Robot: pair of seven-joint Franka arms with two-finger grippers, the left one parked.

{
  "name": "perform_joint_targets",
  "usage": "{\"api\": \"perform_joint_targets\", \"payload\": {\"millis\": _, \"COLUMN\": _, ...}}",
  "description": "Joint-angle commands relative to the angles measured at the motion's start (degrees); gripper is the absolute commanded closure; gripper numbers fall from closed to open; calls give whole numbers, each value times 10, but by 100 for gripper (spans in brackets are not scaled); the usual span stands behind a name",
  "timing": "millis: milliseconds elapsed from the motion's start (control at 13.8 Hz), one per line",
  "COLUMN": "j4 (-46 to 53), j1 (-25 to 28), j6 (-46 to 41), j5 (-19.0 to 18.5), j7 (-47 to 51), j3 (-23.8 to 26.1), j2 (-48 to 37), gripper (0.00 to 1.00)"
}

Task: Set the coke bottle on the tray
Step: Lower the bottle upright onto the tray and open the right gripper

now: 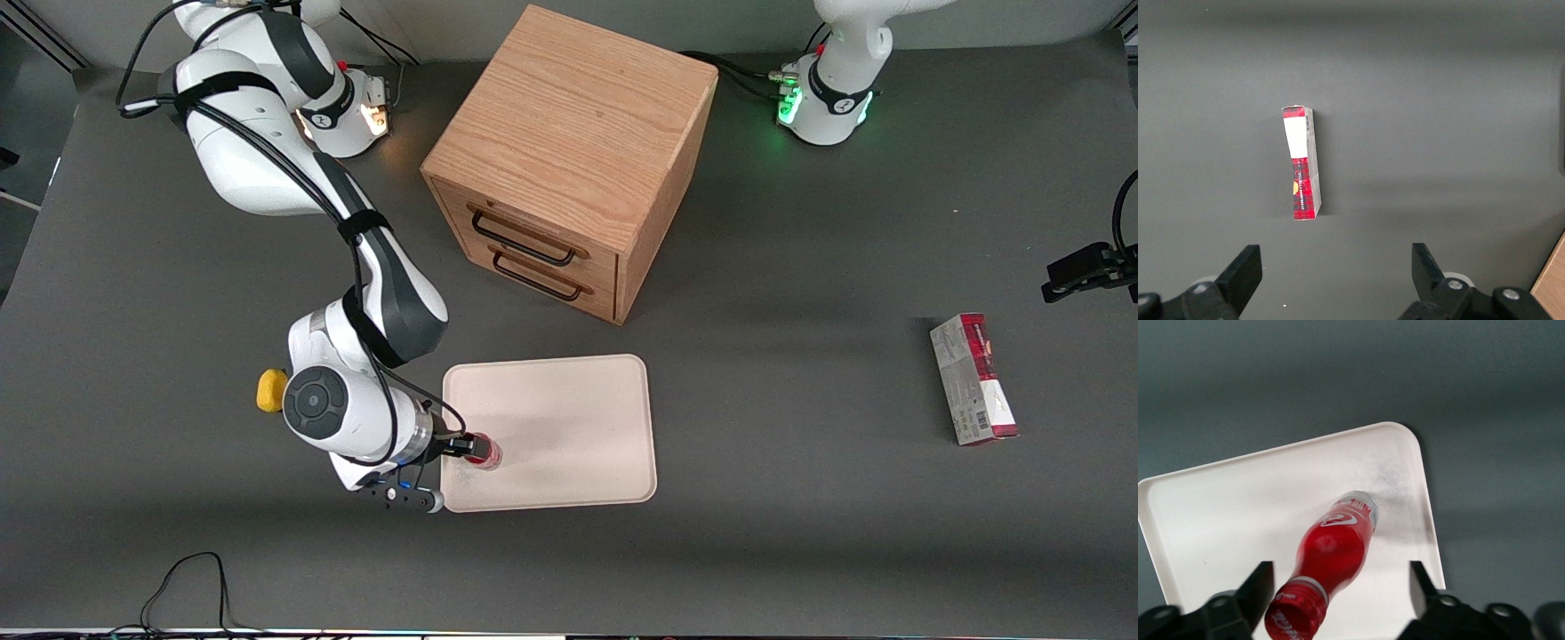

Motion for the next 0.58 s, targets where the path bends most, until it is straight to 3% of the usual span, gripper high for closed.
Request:
{"api": "perform_joint_targets", "payload": {"millis": 0, "j4": 25, "j1": 6, "j6": 0, "j5": -11, "j7": 17, "j3": -2, "j2": 10, "gripper": 0}}
{"api": "perform_joint_targets", "payload": {"millis": 507, "j4": 24, "j1": -2, "j6": -53, "j5": -9, "j7": 10, "j3": -5, "j2": -27, "gripper": 0}}
